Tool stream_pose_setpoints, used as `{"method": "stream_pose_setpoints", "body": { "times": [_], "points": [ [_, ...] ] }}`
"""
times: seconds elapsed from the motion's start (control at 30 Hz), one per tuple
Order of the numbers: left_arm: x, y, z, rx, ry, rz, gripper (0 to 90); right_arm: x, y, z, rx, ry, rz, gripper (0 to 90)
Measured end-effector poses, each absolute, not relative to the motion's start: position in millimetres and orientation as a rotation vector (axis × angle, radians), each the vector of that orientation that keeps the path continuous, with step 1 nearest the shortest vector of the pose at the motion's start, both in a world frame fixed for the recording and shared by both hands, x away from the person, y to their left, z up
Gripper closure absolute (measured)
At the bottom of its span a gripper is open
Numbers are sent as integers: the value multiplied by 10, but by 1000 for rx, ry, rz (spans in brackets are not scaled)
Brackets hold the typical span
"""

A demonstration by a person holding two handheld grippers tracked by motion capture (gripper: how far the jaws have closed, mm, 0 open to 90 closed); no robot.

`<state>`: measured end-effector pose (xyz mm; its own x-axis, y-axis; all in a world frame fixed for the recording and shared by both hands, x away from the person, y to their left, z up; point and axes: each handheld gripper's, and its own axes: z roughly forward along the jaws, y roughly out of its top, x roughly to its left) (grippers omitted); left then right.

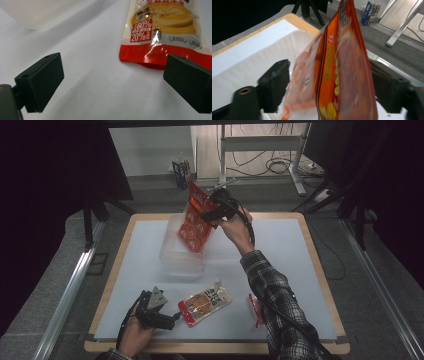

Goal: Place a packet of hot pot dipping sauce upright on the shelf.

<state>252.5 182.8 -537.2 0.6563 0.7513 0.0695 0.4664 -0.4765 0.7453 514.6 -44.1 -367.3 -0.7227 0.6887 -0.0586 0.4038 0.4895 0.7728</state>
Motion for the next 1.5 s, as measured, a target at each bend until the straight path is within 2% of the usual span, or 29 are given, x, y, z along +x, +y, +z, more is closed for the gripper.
{"method": "stream_pose_setpoints", "body": {
  "times": [0.13, 0.37, 0.7, 1.07, 1.5],
  "points": [
    [2549, 1863, -5389, 2129, 950, 453, 61, 5056, -557, -3734, 861, 2403, 1117, 95],
    [2553, 1881, -5375, 2109, 979, 438, 61, 4893, -623, -3788, 813, 2437, 1105, 40],
    [2551, 1860, -5378, 2123, 974, 433, 63, 4699, -718, -3878, 783, 2489, 1136, 2],
    [2546, 1875, -5362, 2085, 956, 427, 24, 4483, -794, -3947, 763, 2513, 1165, 0],
    [2530, 1860, -5358, 2060, 947, 429, 22, 4185, -949, -4027, 720, 2459, 1192, 0]
  ]
}}
